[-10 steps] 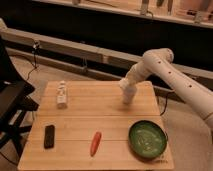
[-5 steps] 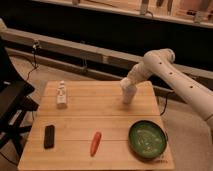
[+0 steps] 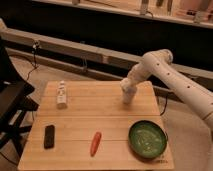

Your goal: Place the white sponge in the ceramic cup

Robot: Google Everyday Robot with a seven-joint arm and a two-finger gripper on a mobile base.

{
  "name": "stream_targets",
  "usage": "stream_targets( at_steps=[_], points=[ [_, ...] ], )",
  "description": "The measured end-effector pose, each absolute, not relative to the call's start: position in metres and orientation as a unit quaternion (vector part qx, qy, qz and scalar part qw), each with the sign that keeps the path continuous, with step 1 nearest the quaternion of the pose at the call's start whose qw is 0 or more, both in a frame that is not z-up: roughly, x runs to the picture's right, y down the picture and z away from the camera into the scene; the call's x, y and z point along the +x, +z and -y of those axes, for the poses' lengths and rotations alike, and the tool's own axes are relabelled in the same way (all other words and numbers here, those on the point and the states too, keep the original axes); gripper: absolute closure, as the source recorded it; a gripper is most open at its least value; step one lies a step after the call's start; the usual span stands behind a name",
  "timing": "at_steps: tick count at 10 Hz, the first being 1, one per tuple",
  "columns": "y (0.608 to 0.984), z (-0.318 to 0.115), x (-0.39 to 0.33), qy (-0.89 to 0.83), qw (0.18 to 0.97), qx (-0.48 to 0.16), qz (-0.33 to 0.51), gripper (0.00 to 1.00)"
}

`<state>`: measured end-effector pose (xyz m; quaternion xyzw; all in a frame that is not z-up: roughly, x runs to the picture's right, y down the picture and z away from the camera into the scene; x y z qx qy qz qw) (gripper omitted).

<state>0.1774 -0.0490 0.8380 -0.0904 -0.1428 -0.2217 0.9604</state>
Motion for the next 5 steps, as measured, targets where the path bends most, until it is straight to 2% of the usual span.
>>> stream_targets(
  at_steps=[5],
  points=[
    [0.8372,0.0477,0.1828,-0.216,0.964,-0.080,0.133,0.20]
  ],
)
